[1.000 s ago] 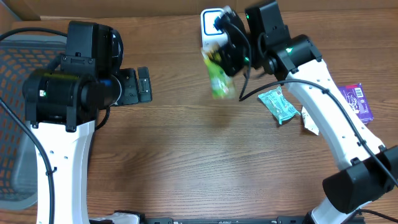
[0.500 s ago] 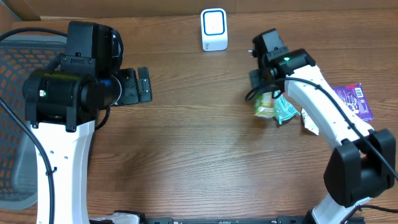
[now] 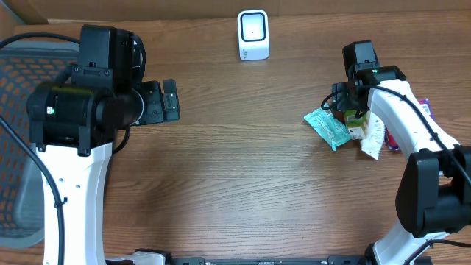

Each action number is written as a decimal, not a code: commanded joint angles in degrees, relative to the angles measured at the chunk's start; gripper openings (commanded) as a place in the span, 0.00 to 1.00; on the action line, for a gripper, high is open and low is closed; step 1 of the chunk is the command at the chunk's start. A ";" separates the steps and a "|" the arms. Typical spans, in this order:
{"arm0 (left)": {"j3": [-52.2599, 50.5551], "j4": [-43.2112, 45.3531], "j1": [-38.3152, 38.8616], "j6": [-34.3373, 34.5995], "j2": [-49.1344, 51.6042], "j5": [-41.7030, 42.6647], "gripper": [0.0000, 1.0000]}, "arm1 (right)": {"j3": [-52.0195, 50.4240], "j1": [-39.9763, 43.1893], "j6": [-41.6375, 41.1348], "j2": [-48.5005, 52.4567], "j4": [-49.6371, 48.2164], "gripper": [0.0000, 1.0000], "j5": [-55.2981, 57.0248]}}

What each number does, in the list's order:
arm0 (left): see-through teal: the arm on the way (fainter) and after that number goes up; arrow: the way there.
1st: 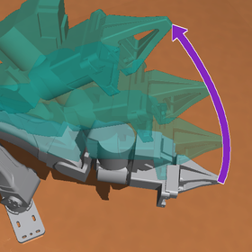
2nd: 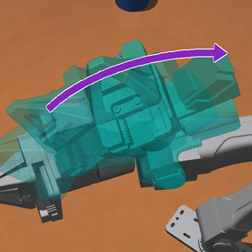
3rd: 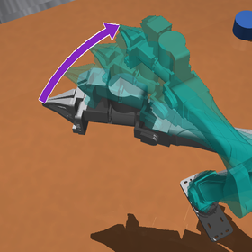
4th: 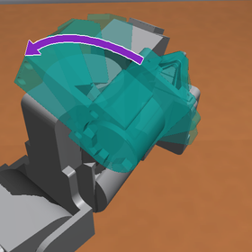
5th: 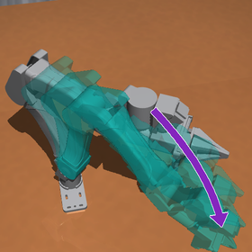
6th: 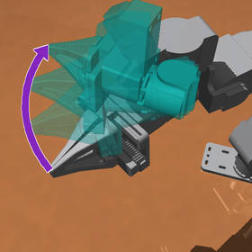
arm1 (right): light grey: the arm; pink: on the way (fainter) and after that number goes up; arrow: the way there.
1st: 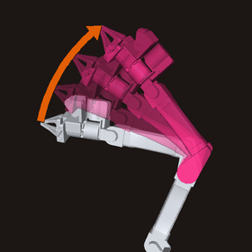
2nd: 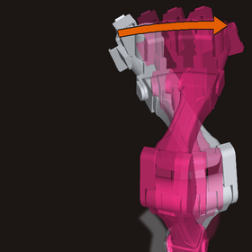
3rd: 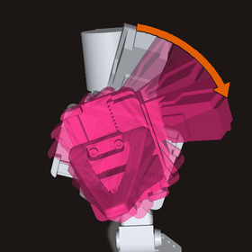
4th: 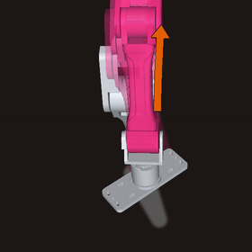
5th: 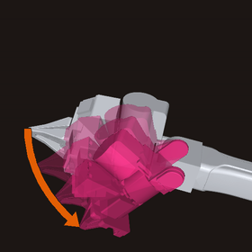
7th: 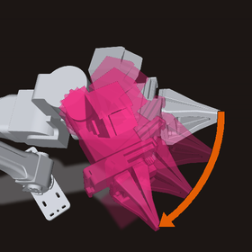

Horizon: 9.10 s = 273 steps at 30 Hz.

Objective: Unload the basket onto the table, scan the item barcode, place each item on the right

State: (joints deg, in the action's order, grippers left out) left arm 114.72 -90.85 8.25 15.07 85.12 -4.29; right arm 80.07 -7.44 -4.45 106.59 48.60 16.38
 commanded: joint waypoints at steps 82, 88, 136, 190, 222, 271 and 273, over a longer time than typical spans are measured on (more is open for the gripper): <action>0.17 0.04 0.02 0.81 -0.04 -0.15 1.00 | 0.50 -8.26 -1.86 9.60 -3.82 0.42 -25.22; 0.17 0.04 0.02 0.79 -0.04 -0.15 1.00 | 0.50 -6.82 -6.27 9.60 -1.90 0.43 -15.06; 0.17 0.04 0.02 0.79 -0.04 -0.15 1.00 | 26.84 -1.86 6.34 -43.89 28.28 1.00 -32.00; 0.17 0.04 0.02 0.79 -0.04 -0.15 1.00 | -78.42 1.36 6.16 -106.09 -53.79 1.00 -21.62; 0.17 0.04 0.02 0.81 -0.04 -0.15 1.00 | -79.60 0.55 5.95 -106.42 -44.22 1.00 -22.27; -97.29 96.17 -9.64 -20.46 -61.42 8.81 1.00 | -79.60 0.55 5.95 -106.42 -44.22 1.00 -22.27; -101.37 97.55 -9.64 -22.67 -64.96 8.83 0.99 | -79.60 0.55 5.95 -106.42 -44.22 1.00 -22.27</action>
State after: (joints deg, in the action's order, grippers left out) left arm 17.87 5.39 -1.02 -1.87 23.97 3.49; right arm 1.06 -6.52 1.67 0.67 4.67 -5.76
